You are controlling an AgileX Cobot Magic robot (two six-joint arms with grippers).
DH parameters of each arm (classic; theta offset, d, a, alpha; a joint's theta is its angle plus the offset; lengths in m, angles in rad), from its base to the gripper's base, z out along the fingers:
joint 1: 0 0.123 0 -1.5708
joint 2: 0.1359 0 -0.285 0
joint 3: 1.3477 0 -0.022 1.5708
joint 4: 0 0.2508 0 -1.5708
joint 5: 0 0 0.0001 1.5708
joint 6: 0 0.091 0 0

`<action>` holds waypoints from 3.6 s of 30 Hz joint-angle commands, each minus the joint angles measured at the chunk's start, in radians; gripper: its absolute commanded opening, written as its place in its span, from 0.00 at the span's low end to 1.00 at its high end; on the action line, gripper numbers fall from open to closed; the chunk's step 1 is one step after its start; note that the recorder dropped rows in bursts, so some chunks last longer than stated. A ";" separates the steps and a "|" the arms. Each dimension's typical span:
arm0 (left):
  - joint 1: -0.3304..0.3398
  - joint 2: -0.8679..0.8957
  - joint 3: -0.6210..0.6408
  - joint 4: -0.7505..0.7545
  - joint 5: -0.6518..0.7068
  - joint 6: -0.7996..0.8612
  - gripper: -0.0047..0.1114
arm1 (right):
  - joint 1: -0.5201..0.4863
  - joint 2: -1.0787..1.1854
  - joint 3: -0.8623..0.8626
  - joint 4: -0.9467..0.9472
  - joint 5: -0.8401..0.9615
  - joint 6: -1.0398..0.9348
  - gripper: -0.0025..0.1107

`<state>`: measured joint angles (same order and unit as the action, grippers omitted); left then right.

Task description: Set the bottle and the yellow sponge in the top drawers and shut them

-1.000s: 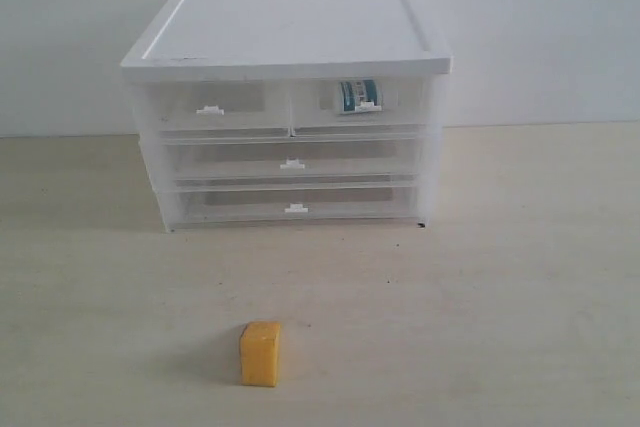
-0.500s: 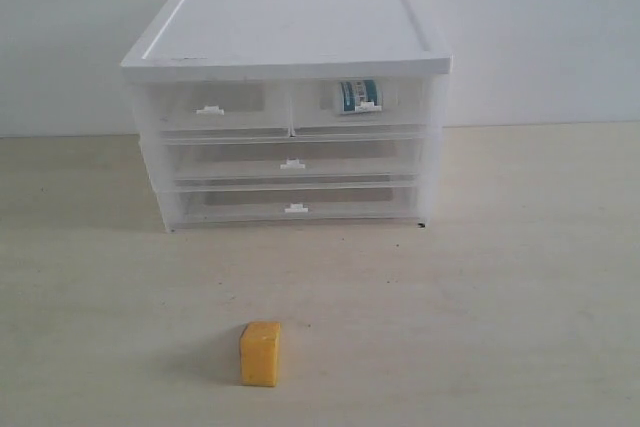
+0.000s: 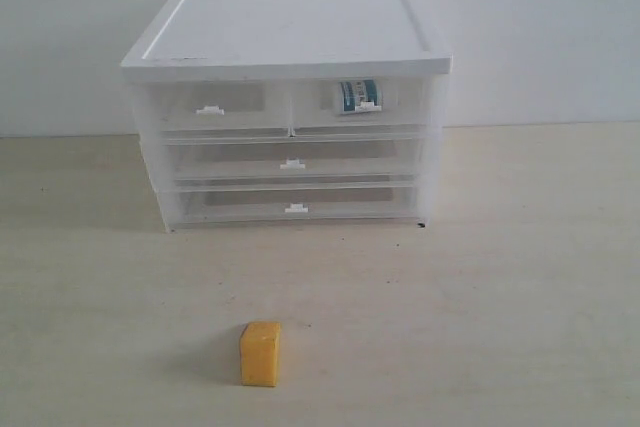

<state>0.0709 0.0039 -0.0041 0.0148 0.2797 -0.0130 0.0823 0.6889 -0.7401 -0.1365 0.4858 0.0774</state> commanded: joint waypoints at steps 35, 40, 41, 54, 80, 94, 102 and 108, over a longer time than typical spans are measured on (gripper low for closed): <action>0.004 -0.004 0.004 -0.004 -0.003 0.003 0.08 | -0.005 -0.575 0.519 0.009 -0.101 -0.013 0.03; 0.004 -0.004 0.004 -0.004 -0.003 0.003 0.08 | -0.005 -0.604 0.588 0.043 -0.142 -0.040 0.03; 0.004 -0.004 0.004 -0.004 -0.003 0.003 0.08 | -0.005 -0.619 0.602 0.049 -0.144 -0.040 0.03; 0.004 -0.004 0.004 -0.004 -0.003 0.003 0.08 | -0.005 -0.689 0.740 0.101 -0.182 -0.055 0.03; 0.004 -0.004 0.004 -0.004 -0.003 0.003 0.08 | -0.005 -0.689 0.740 0.125 -0.165 -0.057 0.03; 0.001 -0.004 0.004 -0.180 -0.436 -0.116 0.08 | -0.005 -0.689 0.740 0.125 -0.165 -0.053 0.03; 0.001 0.299 -0.131 -0.035 -0.584 -0.196 0.08 | -0.005 -0.689 0.740 0.125 -0.165 -0.053 0.03; 0.001 0.562 -0.302 0.010 -0.586 -0.196 0.08 | -0.005 -0.689 0.740 0.125 -0.165 -0.053 0.03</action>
<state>0.0709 0.4770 -0.2493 0.0053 -0.2966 -0.1991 0.0823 0.0064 -0.0043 -0.0138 0.3266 0.0279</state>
